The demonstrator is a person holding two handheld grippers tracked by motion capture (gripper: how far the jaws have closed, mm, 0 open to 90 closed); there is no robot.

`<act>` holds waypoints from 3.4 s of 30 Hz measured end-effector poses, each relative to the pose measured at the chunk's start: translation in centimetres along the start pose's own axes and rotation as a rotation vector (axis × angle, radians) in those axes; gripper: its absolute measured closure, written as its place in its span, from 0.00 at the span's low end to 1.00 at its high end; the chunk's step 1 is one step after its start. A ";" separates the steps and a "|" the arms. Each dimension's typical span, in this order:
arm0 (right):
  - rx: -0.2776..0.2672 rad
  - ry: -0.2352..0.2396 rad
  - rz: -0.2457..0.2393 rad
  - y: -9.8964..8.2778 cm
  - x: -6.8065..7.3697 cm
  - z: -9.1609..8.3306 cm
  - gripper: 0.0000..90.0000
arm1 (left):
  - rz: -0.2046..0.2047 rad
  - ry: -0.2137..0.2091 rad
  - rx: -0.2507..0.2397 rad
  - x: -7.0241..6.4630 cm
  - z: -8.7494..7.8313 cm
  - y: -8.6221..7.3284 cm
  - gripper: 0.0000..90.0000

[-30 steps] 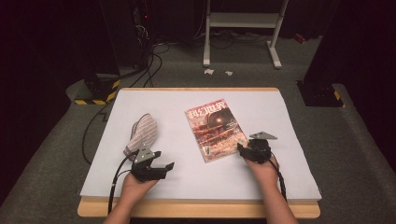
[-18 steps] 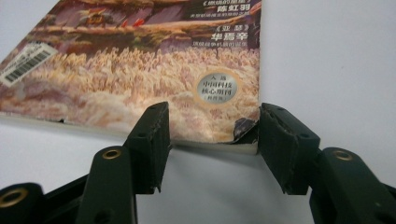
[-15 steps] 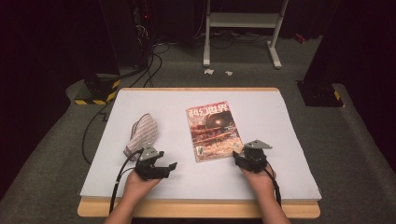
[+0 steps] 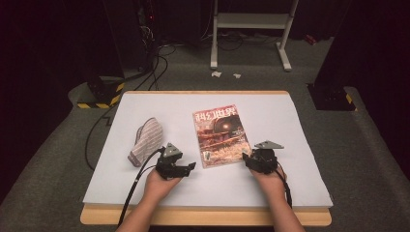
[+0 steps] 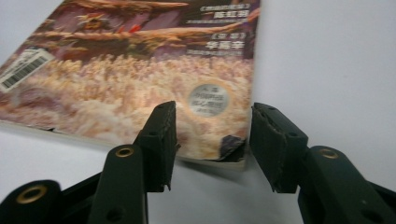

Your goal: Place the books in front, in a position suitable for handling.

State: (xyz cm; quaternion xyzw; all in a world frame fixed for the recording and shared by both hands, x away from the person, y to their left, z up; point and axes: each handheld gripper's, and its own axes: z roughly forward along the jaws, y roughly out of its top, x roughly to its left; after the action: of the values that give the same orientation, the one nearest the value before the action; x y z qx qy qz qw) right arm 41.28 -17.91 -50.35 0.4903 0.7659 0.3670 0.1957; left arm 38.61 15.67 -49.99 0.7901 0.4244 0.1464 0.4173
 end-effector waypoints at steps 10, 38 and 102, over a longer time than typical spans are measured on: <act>0.004 0.065 -0.065 -1.0 3.2 -0.6 0.59 | -0.019 0.008 0.027 0.0 1.8 0.8 0.37; 0.003 0.044 -0.019 0.8 3.4 1.5 0.56 | 0.002 0.067 0.051 -0.5 3.1 1.8 0.48; 0.002 0.100 -0.123 -2.2 8.4 -1.4 0.58 | 0.009 0.046 0.047 -1.5 -2.6 -3.0 0.48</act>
State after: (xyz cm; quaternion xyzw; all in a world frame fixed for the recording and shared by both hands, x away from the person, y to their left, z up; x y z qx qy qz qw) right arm 35.27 -11.44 -50.57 0.4236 0.8037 0.3777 0.1791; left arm 34.52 16.75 -50.61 0.7979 0.4337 0.1564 0.3883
